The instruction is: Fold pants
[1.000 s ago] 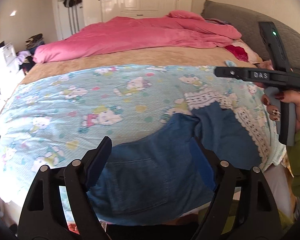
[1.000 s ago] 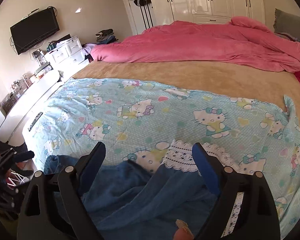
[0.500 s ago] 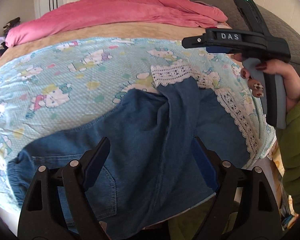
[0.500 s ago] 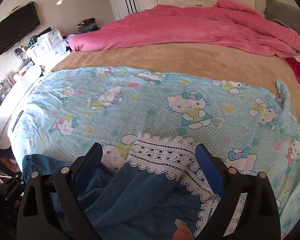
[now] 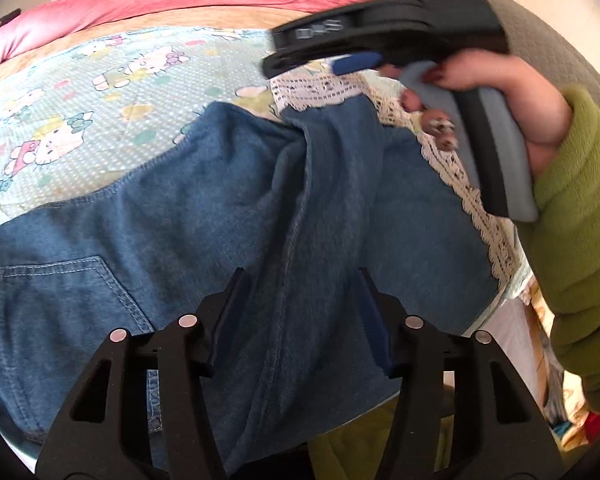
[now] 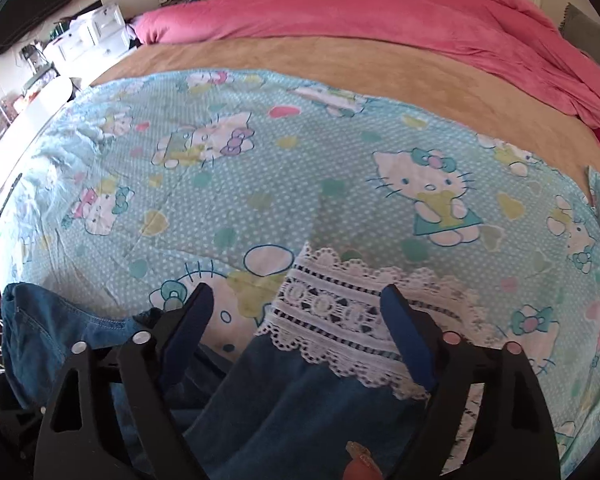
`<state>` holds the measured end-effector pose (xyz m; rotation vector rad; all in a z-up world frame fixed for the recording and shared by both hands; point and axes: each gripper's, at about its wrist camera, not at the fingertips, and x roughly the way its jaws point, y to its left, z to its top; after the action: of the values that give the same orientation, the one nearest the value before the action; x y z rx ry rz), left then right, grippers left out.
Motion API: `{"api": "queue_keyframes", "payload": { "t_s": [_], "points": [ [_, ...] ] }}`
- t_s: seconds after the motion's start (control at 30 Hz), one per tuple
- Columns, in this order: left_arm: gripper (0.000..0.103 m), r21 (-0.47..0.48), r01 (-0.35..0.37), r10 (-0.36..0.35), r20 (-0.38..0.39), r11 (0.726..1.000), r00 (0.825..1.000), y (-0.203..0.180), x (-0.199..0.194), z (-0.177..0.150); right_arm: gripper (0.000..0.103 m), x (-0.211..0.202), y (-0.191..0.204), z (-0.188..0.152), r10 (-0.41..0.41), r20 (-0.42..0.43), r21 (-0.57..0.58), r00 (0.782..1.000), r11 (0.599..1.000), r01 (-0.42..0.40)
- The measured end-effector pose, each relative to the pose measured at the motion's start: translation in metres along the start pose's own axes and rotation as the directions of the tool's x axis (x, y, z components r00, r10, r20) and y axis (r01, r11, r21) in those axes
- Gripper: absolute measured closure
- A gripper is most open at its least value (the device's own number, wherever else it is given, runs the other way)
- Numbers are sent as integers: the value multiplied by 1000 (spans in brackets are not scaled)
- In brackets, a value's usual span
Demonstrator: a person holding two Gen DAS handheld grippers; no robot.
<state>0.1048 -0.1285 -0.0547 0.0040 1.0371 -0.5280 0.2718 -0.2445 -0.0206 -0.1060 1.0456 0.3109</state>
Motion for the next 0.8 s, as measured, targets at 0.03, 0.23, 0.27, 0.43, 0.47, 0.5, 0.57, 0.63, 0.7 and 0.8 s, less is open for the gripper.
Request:
{"api": "queue_keyframes", "payload": {
  "t_s": [0.03,0.23,0.27,0.43,0.47,0.5,0.57,0.63,0.7,0.8],
  "points": [
    [57,1,-3,3,-5,1000,1000,0,3,-1,25,6,1,1,-13,-11,3,1000,1000,13],
    [55,39,-13,13,-2,999,1000,-4,13,-2,45,39,-5,4,-63,-57,39,996,997,66],
    [54,40,-9,9,0,999,1000,-4,13,-3,55,43,-7,4,-74,-58,41,996,996,76],
    [54,32,10,-10,7,999,1000,-2,13,-6,92,30,-25,5,-22,-5,87,1000,996,23],
    [54,27,14,-14,8,1000,1000,-1,13,-6,93,22,-29,4,-16,11,99,1000,995,15],
    [53,24,17,-17,10,1000,1000,0,13,-6,93,15,-32,4,-6,27,106,1000,994,3],
    [51,23,19,-19,18,1000,1000,0,12,-7,94,-4,-42,-2,13,65,132,998,991,-22],
    [50,22,18,-18,22,1000,1000,12,5,-5,94,-28,-53,-11,35,112,159,993,986,-53],
    [49,18,15,-16,29,1000,999,16,0,-5,94,-51,-63,-20,38,149,180,988,982,-65],
    [49,15,11,-11,38,1000,999,19,-4,-6,94,-92,-80,-41,34,217,214,976,973,-82]
  ]
}}
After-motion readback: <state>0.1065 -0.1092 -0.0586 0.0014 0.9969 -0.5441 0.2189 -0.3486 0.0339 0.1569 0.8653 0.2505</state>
